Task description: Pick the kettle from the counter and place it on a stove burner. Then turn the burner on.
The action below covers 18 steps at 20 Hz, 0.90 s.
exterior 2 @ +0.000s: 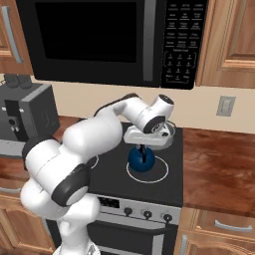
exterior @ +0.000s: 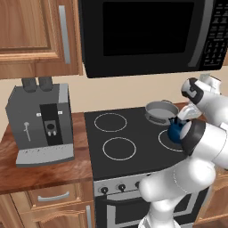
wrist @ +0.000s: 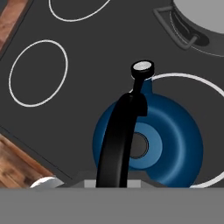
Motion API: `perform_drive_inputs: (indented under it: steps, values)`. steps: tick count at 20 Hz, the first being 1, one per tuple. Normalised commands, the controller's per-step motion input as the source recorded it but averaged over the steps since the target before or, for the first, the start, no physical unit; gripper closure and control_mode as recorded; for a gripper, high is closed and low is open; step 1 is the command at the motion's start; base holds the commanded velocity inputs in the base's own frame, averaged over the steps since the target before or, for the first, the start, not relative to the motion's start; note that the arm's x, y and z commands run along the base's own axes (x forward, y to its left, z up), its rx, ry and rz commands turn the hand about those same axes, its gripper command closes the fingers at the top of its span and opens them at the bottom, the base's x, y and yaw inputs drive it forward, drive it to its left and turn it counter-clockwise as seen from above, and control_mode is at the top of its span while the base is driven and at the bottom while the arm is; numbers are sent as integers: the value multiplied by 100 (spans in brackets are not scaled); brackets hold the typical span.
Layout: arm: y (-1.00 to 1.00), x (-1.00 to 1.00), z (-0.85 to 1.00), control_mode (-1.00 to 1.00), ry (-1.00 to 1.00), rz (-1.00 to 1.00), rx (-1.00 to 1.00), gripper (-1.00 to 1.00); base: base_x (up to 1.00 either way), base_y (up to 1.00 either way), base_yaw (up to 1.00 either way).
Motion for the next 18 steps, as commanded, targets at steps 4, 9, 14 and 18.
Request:
perform_drive_inputs:
  steps: [4, 9, 14, 18]
  values:
    - [-7, 14, -4, -100, 0, 0, 0, 100, 0, 0, 0]
    - [-17, 8, -12, -100, 0, 0, 0, 100, 0, 0, 0]
    - [-9, 8, -17, -100, 0, 0, 0, 100, 0, 0, 0]
    - [0, 14, -8, -100, 0, 0, 0, 100, 0, 0, 0]
